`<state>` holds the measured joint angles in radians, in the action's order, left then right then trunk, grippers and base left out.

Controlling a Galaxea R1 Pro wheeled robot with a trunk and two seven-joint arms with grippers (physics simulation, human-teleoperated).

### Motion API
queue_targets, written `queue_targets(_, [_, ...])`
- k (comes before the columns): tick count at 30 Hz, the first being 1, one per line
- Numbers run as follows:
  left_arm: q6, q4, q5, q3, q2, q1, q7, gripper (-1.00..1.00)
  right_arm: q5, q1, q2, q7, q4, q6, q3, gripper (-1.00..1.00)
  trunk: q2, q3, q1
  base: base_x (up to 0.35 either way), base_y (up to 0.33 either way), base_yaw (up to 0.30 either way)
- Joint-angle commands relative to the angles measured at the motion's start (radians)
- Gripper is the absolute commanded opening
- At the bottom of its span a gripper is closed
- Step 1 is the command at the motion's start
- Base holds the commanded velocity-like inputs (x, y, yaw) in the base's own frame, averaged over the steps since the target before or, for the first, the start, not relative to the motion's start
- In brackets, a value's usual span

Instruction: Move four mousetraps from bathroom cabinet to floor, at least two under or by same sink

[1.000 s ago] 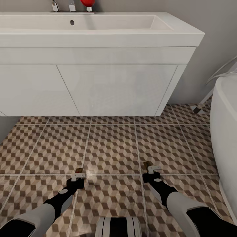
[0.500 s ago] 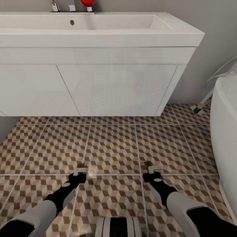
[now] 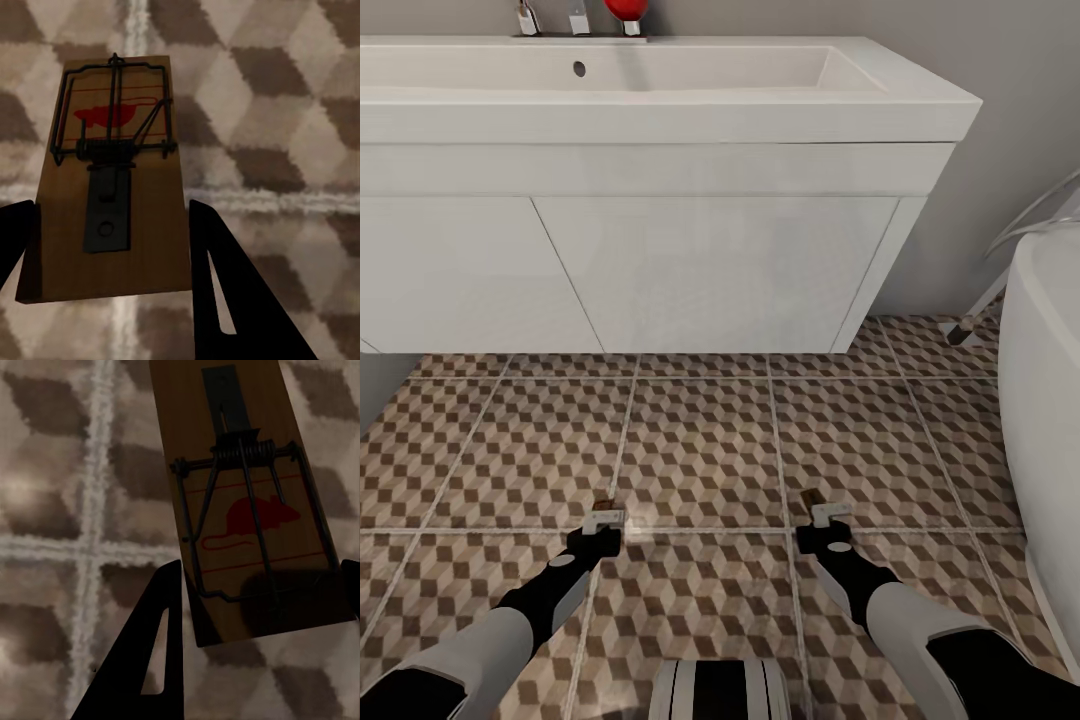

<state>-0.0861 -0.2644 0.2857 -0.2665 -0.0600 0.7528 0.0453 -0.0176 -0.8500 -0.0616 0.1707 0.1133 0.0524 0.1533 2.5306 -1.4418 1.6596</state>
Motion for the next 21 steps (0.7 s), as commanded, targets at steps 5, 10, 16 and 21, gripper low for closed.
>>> queue_targets(5, [-0.007,-0.001,0.004,-0.008,0.000,0.000,0.004,-1.00,-0.003,-0.001,-0.005,0.006,-0.001,0.003,0.008,-1.00,0.000,-0.004,0.000,0.000,0.000,0.000])
queue_targets(10, [-0.003,0.000,0.003,-0.008,0.000,0.000,0.003,-1.00,-0.003,-0.001,-0.006,0.008,-0.001,0.003,0.008,-1.00,0.002,-0.024,0.003,0.000,0.000,0.000])
queue_targets(16, [-0.002,0.001,0.002,-0.008,-0.001,0.000,0.002,-1.00,-0.003,-0.001,-0.006,0.009,-0.001,0.003,0.008,-1.00,0.002,-0.028,0.003,0.000,0.000,0.000])
queue_targets(21, [-0.002,0.002,0.003,-0.008,-0.001,0.000,0.002,-1.00,-0.003,-0.001,-0.006,0.009,-0.001,0.003,0.008,-1.00,0.002,-0.028,0.003,0.000,0.000,0.000])
